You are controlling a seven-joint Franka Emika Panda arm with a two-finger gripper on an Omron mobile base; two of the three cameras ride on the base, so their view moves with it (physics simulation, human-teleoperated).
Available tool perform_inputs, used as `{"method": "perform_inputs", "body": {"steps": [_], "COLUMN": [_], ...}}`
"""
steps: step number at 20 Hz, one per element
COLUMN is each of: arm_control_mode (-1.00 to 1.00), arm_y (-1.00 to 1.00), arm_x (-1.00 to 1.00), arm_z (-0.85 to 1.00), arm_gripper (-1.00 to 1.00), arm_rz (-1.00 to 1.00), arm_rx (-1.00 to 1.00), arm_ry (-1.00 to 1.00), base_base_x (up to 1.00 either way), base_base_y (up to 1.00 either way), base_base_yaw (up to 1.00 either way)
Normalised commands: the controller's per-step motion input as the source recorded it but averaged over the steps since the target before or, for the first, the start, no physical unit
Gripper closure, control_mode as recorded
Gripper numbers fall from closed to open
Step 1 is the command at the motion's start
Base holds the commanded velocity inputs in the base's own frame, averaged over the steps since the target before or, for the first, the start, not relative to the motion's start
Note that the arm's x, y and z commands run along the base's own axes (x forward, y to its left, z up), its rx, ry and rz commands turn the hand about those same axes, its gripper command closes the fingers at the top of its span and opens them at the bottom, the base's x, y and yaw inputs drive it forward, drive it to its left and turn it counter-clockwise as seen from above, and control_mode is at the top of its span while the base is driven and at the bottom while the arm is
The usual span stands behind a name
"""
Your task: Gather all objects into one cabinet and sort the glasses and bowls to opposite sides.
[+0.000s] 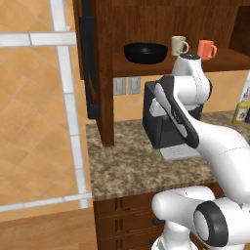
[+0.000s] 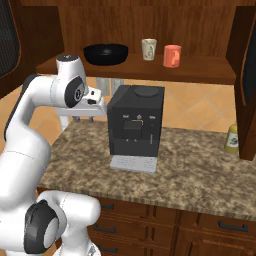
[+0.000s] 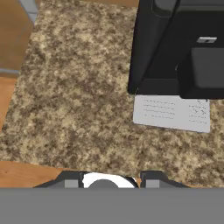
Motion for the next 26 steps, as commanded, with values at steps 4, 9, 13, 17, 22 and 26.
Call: {"method": "perform_inputs", "body": {"steps": [4, 9, 13, 17, 22, 26], "arm_control_mode": [-1.0, -1.0, -1.0, -1.0, -1.0, -1.0], "arm_y": [-0.18, -0.57, -0.41, -0.09, 0.0, 0.06], "arm_x": [-0.59, -1.0, -0.9, -0.68, -0.64, -0.57], "arm_z": [-0.01, 0.12, 0.35, 0.68, 0.58, 0.06], "arm_gripper": [-1.0, -1.0, -1.0, -1.0, -1.0, -1.0], "arm_rz": [-0.07, -0.12, -0.12, -0.14, -0.18, -0.19], "arm_rx": [0.0, 0.0, 0.0, 0.0, 0.0, 0.0], "arm_ry": [-0.05, -0.12, 0.0, 0.0, 0.0, -0.02], "base_base_x": [0.0, 0.0, 0.0, 0.0, 0.0, 0.0], "base_base_y": [0.0, 0.0, 0.0, 0.0, 0.0, 0.0], "base_base_yaw": [0.0, 0.0, 0.0, 0.0, 0.0, 0.0]}}
